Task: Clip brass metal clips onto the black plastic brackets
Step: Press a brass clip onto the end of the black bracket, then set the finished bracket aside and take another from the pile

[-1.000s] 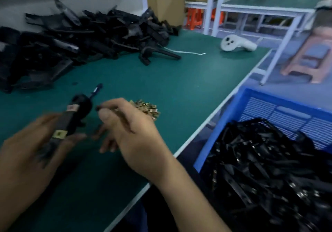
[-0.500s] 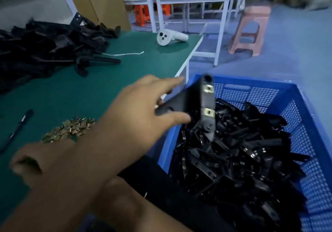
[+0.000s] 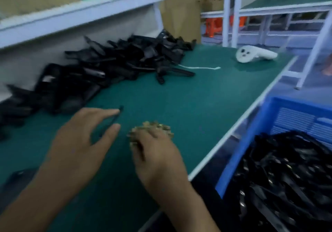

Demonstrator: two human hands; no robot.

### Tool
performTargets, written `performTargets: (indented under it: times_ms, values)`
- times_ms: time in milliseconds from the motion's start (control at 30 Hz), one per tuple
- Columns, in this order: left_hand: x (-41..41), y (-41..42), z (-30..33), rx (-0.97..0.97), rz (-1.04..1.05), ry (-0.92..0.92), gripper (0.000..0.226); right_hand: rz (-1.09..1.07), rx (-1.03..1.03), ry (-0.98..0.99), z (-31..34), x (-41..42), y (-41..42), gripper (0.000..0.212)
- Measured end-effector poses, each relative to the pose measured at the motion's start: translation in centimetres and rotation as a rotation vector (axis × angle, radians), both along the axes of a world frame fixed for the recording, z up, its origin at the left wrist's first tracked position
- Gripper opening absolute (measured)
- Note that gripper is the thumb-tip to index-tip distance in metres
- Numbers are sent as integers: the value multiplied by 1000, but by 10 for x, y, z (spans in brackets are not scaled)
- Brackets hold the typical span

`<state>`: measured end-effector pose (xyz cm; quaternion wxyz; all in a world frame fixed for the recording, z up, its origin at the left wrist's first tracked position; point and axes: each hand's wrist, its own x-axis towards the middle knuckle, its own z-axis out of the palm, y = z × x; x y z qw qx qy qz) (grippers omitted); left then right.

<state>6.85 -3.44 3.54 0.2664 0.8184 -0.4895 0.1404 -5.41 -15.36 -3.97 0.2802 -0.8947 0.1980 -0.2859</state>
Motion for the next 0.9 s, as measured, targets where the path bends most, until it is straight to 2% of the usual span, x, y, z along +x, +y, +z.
performTargets:
  times_ms: [67, 233, 333, 533, 633, 700, 833, 900]
  values:
    - [28, 23, -4, -1, 180, -9, 28, 16, 22, -42, 6, 4, 1, 22]
    - [93, 58, -15, 99, 468, 115, 26, 32, -106, 171, 5, 17, 8, 27]
    - [125, 56, -23, 138, 527, 159, 31, 2, -108, 193, 8, 16, 10, 29]
    - [174, 28, -36, 345, 582, 228, 60, -31, -185, 163, 3, 19, 13, 29]
    - [195, 10, -30, 376, 661, 85, 61, 12, -150, 176, 5, 23, 9, 23]
    - [208, 0, -25, 437, 700, -22, 63, -36, -193, 109, -2, 27, 5, 32]
    - [229, -12, -25, 580, 679, 61, 60, -18, -241, 41, -7, 34, 1, 38]
    - [233, -9, -30, 646, 656, -20, 49, -24, -250, 7, -11, 36, -1, 38]
